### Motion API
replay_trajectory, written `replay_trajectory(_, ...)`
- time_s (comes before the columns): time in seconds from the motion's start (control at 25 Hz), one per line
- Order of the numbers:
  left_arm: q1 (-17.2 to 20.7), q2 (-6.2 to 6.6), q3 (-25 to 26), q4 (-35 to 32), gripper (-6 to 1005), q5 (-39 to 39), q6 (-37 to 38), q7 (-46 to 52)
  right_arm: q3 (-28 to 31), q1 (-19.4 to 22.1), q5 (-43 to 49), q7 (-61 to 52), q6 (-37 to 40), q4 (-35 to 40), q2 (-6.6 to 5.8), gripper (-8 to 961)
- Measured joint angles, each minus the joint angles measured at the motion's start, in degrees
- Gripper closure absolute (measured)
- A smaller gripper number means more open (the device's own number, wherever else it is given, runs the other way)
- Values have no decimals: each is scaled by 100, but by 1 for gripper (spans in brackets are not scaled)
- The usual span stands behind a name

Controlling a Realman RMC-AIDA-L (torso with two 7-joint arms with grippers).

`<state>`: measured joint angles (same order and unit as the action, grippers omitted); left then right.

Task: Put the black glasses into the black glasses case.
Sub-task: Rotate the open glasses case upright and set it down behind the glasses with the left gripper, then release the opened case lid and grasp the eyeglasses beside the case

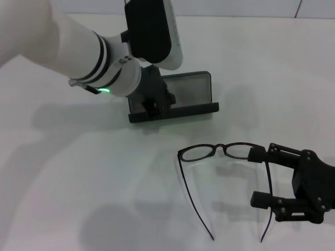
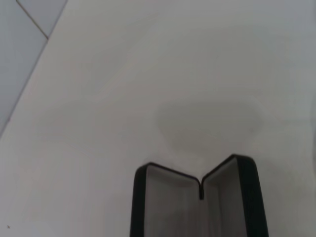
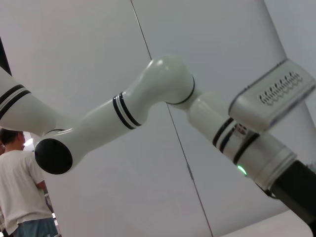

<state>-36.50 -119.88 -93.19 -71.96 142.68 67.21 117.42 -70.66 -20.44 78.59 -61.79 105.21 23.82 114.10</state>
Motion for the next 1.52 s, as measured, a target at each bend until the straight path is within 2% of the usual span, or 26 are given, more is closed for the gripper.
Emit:
replay_trajectory(0.2, 33, 1, -29, 193, 970, -140, -115, 0, 0, 9, 0, 0, 0, 0, -1, 109)
replay_trajectory(0.88, 325, 1, -202, 201, 969, -452, 144, -150, 0, 14, 1, 53, 0, -1, 33, 109)
replay_trajectory(1.04, 464, 0, -210, -221, 968, -461, 340, -170, 0, 14, -2, 53, 0, -1, 34, 109)
replay_trajectory(1.28, 748, 5, -143, -1372, 968, -467, 1110, -96, 0, 14, -2, 52, -1, -1, 33, 109)
replay_trajectory(1.44, 1022, 9, -55, -2094, 967, -411, 1147, -88, 0, 14, -2, 51, -1, -1, 33, 109)
replay_trajectory(1.52, 1059, 13, 51, -2230, 967, -401, 1129, -110, 0, 14, -2, 52, -1, -1, 32, 109)
